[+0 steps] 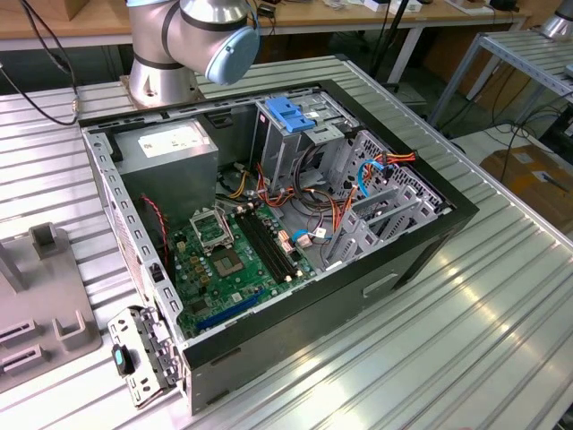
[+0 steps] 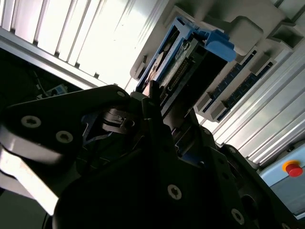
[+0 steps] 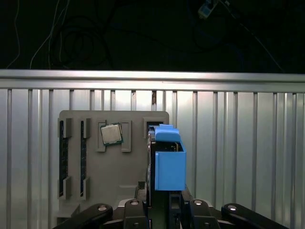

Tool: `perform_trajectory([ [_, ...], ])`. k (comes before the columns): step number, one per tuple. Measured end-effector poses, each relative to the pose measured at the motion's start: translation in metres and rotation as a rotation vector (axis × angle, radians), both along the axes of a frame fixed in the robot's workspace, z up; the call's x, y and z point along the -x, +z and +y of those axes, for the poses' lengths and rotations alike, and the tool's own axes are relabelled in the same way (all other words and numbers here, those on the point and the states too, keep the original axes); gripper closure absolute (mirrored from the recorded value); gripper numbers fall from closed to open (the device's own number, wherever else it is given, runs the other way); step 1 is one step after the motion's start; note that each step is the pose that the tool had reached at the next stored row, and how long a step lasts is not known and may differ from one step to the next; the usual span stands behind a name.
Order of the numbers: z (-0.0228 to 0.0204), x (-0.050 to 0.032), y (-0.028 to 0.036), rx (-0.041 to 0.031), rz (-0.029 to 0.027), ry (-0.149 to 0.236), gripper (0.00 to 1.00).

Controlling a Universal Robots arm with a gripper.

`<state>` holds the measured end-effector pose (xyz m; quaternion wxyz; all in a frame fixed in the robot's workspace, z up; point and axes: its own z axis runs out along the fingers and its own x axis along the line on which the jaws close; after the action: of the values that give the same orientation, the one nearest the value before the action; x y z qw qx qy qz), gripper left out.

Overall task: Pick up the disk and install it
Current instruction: 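Pick up the disk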

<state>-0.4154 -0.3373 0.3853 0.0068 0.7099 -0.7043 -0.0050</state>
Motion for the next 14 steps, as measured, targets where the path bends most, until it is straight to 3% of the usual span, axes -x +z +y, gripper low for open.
perform_trajectory([
  [7, 0.0000, 0.0000, 0.0004, 0.0001, 0.0001, 0.000, 0.65],
  [14, 0.0000, 0.0000, 0.0089, 0.0001, 0.0000, 0.000, 0.65],
])
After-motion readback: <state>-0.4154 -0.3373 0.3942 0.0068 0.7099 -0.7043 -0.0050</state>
